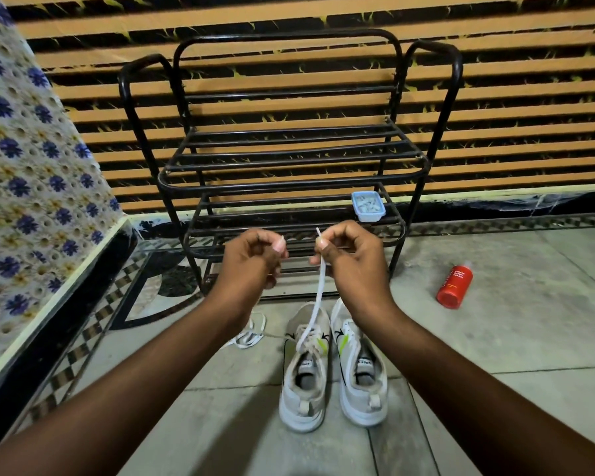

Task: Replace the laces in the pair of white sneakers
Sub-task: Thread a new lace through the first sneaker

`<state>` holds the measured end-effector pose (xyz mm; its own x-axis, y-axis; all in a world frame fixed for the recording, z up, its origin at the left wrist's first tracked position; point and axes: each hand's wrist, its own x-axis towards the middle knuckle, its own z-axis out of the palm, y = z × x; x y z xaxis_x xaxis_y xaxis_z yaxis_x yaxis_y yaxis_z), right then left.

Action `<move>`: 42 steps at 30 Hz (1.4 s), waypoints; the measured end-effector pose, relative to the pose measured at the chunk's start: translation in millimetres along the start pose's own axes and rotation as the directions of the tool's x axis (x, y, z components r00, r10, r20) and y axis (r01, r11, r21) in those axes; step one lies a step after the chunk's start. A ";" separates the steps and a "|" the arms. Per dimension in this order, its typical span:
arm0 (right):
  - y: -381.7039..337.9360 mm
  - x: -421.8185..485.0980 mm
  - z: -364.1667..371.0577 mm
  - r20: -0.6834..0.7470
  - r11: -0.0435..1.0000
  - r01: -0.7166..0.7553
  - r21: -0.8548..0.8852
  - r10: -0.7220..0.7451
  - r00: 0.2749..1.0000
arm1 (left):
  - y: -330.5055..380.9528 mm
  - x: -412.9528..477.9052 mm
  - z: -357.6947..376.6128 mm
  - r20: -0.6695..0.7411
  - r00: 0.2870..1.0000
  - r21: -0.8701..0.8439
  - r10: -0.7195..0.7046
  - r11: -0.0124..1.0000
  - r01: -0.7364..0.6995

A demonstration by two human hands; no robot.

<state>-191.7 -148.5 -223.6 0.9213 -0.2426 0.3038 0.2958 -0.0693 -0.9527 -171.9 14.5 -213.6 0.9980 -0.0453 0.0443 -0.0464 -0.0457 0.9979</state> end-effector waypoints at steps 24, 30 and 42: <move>149.1 -36.7 -15.5 0.173 0.681 -0.196 -0.705 0.433 0.885 | -159.7 -21.8 -13.0 0.150 0.989 0.783 0.015 0.608 -0.128; 113.2 -40.2 -13.7 0.258 0.892 -0.248 -0.378 0.359 0.897 | -120.9 -11.5 31.7 0.111 0.812 0.143 -0.573 0.818 0.557; 119.5 -53.0 -7.5 0.347 0.912 -0.272 -0.307 0.374 0.860 | -95.5 18.9 -16.4 0.045 0.907 0.201 -0.419 0.893 0.402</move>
<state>-207.1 -151.1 -353.6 0.9906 0.1017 -0.0920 -0.0584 -0.2942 -0.9539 -147.9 34.4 -307.3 0.9226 -0.0671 -0.3800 0.3516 -0.2595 0.8995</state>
